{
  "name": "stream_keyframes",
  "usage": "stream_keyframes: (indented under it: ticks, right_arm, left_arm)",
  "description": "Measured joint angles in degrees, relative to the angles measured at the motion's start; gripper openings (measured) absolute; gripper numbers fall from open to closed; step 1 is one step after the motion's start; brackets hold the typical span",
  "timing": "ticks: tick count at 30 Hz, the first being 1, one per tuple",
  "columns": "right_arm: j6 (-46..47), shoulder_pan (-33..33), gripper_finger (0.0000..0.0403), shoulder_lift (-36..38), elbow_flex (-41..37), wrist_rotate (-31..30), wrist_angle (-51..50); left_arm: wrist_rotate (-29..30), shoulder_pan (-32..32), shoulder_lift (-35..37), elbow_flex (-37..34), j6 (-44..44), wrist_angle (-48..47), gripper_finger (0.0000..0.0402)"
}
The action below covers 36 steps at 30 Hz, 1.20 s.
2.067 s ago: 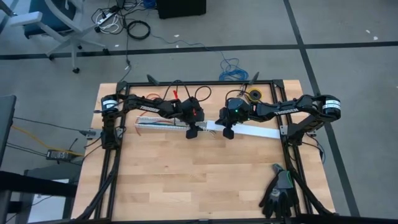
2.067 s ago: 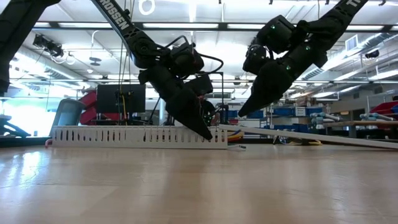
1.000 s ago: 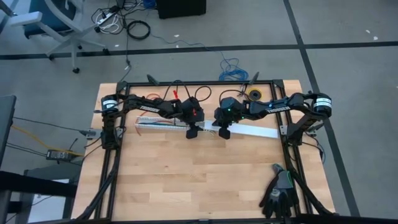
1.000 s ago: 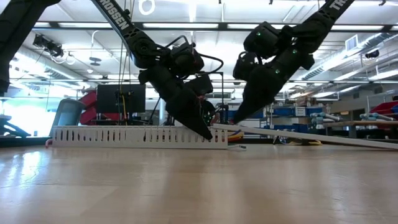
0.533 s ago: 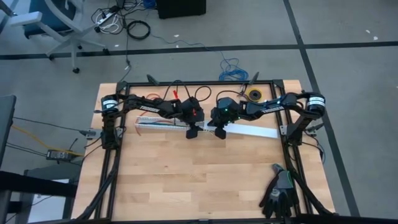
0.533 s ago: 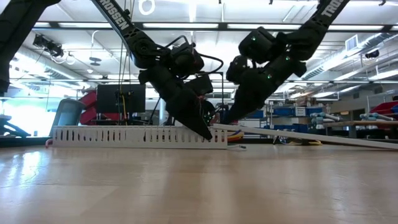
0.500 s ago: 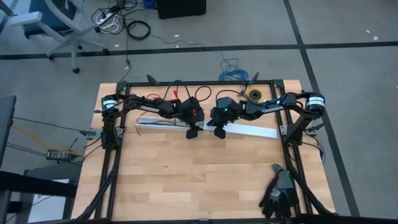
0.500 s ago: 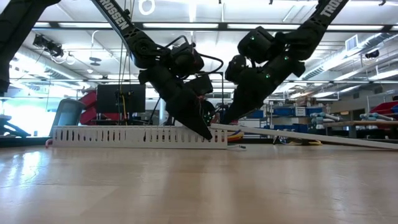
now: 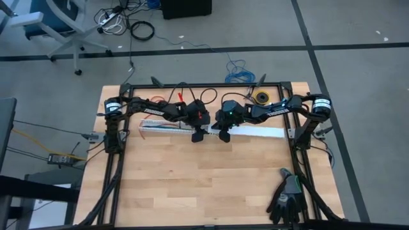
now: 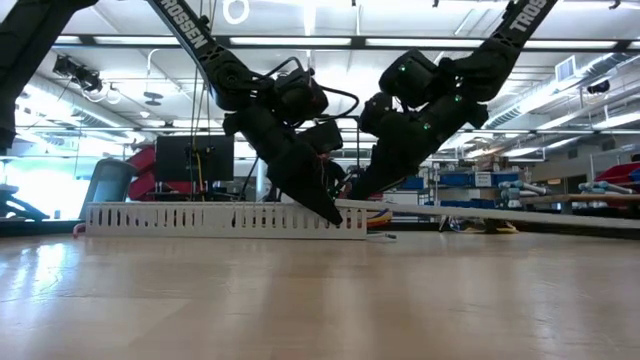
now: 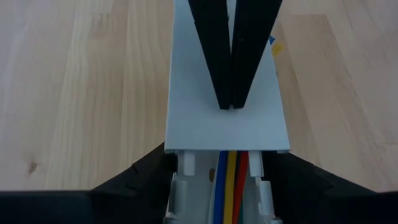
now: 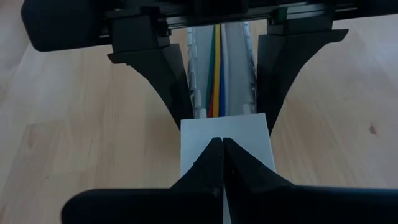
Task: Ziptie cables
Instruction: Close the white cable duct
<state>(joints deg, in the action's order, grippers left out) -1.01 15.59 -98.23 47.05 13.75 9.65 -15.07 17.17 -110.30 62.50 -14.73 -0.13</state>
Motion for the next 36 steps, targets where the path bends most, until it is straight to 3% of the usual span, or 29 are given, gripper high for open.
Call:
stream_keyframes:
  ticks: [8, 20, 36]
  right_arm:
    - [0.0, 0.2, 0.0, 0.0, 0.0, 0.1, -0.2]
    - [1.1, 0.3, 0.0, 0.0, -0.1, 0.4, -0.3]
    - [1.2, 0.4, 0.0, 0.0, -0.1, 0.9, -0.3]
  left_arm:
    - [0.5, 0.0, 0.0, 0.0, 0.1, 0.3, 0.0233]
    - [0.5, 0.0, 0.0, 0.2, 1.4, 0.9, 0.0321]
    - [2.6, 0.1, 7.9, -1.1, -2.8, -3.9, 0.0324]
